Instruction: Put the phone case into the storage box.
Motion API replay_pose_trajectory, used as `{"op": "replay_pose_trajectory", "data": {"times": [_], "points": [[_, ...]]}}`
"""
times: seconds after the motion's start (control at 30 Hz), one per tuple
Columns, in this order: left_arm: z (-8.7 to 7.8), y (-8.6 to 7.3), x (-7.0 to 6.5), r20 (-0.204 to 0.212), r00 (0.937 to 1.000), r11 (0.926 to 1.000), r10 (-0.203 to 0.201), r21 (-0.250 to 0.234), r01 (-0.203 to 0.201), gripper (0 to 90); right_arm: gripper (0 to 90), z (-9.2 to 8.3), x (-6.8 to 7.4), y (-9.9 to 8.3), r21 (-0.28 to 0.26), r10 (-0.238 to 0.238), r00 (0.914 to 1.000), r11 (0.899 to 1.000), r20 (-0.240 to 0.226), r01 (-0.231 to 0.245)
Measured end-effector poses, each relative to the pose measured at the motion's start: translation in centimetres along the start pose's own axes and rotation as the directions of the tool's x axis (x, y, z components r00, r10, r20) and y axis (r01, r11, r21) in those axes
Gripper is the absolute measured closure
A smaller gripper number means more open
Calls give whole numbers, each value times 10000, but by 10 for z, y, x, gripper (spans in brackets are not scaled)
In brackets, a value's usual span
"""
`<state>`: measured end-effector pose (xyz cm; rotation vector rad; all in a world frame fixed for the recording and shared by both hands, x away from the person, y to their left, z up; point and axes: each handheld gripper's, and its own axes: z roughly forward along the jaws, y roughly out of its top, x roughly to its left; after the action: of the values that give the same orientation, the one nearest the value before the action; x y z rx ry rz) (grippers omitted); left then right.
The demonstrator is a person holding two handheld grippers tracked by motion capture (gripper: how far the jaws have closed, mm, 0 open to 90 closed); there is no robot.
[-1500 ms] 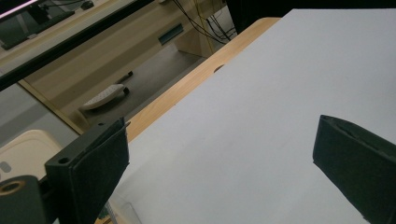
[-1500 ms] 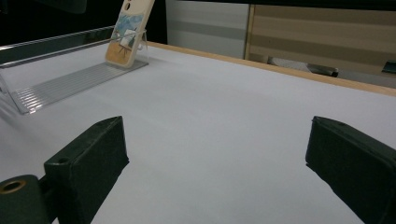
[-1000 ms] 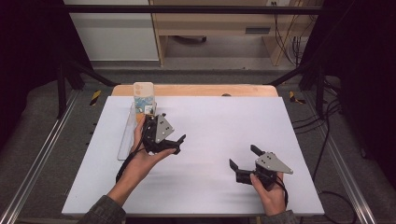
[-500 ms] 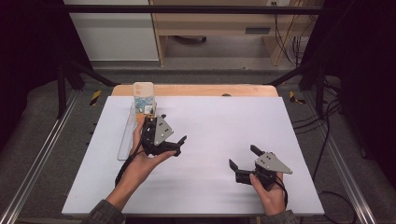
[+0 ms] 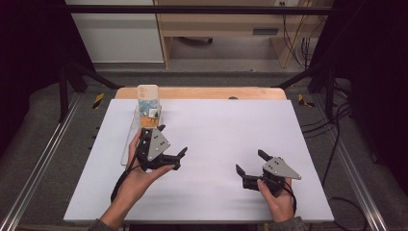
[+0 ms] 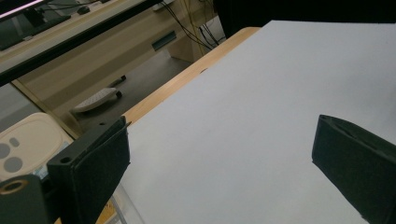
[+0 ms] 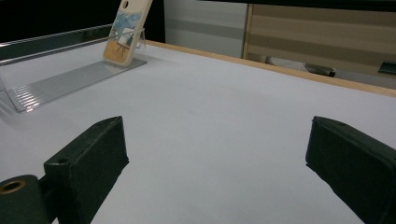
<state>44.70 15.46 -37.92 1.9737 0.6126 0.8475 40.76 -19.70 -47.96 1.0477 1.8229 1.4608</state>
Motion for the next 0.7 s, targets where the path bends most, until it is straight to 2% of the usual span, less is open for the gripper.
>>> {"op": "replay_pose_trajectory", "data": {"times": [0.07,0.27,0.47,0.6,0.7], "points": [[-5,0,3,9,9995,9992,-323,-219,323,40,52,-1,0,0,-9,-11,10000,10000,12,11],[-21,0,13,-177,9970,9963,-754,-429,746,40,52,0,0,0,8,-19,10000,10000,5,19],[-33,-6,25,-358,9931,9921,-1118,-611,1095,37,52,0,0,0,24,-54,10000,10000,15,54],[-41,-12,34,-475,9872,9854,-1520,-845,1476,37,52,0,0,0,42,-72,10000,10000,10,72],[-47,-17,39,-627,9845,9828,-1636,-965,1572,35,52,0,1,0,46,-71,10000,10000,-4,71]]}}
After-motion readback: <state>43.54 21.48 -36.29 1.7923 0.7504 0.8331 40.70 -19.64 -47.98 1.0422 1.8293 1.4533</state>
